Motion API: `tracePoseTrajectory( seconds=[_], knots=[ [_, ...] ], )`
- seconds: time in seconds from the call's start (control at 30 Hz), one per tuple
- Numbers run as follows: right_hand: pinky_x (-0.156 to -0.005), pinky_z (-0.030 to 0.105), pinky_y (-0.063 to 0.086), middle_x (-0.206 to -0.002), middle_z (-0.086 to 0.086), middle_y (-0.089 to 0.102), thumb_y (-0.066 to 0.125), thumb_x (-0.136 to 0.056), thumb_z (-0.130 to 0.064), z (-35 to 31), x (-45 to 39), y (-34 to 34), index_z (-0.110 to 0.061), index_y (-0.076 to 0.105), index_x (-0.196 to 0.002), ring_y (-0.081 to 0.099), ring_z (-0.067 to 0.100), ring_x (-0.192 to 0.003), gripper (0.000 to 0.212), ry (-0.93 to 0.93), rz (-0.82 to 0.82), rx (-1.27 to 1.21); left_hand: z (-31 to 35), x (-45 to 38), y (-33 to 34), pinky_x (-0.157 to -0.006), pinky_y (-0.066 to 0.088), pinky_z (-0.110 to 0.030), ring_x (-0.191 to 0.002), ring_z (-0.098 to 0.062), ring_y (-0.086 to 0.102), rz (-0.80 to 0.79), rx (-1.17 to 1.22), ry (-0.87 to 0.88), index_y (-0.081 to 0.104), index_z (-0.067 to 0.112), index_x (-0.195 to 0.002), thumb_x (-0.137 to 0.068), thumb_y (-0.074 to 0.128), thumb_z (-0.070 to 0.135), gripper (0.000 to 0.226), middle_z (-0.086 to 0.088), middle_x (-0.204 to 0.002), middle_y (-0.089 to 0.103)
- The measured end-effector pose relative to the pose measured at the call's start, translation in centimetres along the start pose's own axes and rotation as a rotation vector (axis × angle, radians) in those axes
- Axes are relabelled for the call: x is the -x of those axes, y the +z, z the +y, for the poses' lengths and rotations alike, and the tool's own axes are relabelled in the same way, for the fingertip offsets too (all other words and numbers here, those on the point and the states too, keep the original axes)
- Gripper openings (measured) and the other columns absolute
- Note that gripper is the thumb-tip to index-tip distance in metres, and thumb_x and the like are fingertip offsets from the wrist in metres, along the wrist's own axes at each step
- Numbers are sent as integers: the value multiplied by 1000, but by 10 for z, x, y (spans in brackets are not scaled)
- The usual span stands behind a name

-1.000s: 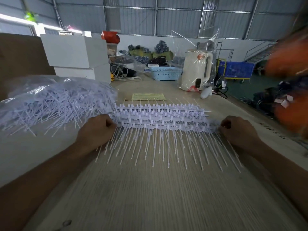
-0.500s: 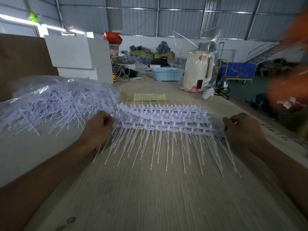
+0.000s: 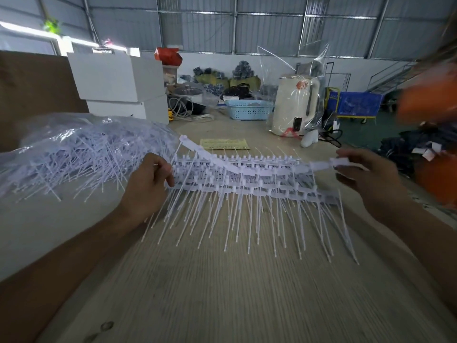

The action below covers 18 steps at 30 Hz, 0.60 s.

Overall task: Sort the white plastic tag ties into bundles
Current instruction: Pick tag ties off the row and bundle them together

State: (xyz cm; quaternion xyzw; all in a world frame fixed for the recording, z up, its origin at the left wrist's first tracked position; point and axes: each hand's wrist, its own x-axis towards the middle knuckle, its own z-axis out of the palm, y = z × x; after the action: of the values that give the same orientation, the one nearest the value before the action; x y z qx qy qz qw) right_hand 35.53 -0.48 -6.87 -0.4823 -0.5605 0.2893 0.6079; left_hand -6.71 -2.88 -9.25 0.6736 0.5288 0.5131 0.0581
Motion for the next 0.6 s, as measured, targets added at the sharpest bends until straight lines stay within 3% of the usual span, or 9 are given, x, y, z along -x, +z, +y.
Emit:
tracePoseTrajectory(
  seconds=[0.07, 0.17, 0.3, 0.4, 0.5, 0.6],
  knots=[
    [-81, 28, 58, -115, 6, 69, 63, -91, 2, -8, -2, -1, -23, 76, -97, 72, 15, -93, 29, 60, -4, -205, 3, 0, 0, -65, 41, -12, -65, -8, 60, -8, 49, -30, 47, 0, -95, -104, 39, -2, 11, -15, -74, 62],
    [-78, 29, 59, -112, 11, 68, 59, -93, 3, -20, 1, 0, -19, 76, -96, 72, 16, -84, 28, 121, 29, -406, 10, 1, -2, -57, 40, -10, -55, -3, 57, -12, 106, -59, 45, -7, -97, -100, 36, -12, 11, -33, -80, 54],
    [-80, 40, 60, -83, 9, 68, 57, -89, 7, -34, 9, 5, -23, 76, -93, 67, 19, -70, 36, 142, 72, -517, 23, 4, -4, -55, 43, -13, -50, 1, 56, 14, 224, -121, 51, -4, -106, -102, 41, -4, 11, -18, -76, 66],
    [-87, 47, 58, -84, 8, 68, 54, -86, 7, -46, 17, 12, -20, 73, -101, 69, 20, -77, 36, 167, 70, -581, 40, 6, -6, -65, 49, -18, -72, -4, 65, -7, 432, -215, 62, 8, -120, -104, 47, 9, 21, -9, -87, 75],
    [-95, 48, 55, -98, 9, 74, 58, -88, 1, -60, 34, 26, -20, 77, -95, 73, 25, -94, 29, 116, -5, -555, 60, 13, -5, -75, 49, -27, -90, -9, 68, -150, 492, -212, 71, 22, -110, -102, 52, 11, 24, 2, -98, 76],
    [-95, 41, 57, -107, 8, 74, 57, -94, -1, -74, 57, 46, -20, 77, -96, 70, 29, -106, 27, -72, -70, -406, 84, 21, 1, -83, 52, -30, -104, -11, 67, -191, 576, -196, 74, 21, -101, -97, 59, 9, 20, 7, -109, 74]
  ],
)
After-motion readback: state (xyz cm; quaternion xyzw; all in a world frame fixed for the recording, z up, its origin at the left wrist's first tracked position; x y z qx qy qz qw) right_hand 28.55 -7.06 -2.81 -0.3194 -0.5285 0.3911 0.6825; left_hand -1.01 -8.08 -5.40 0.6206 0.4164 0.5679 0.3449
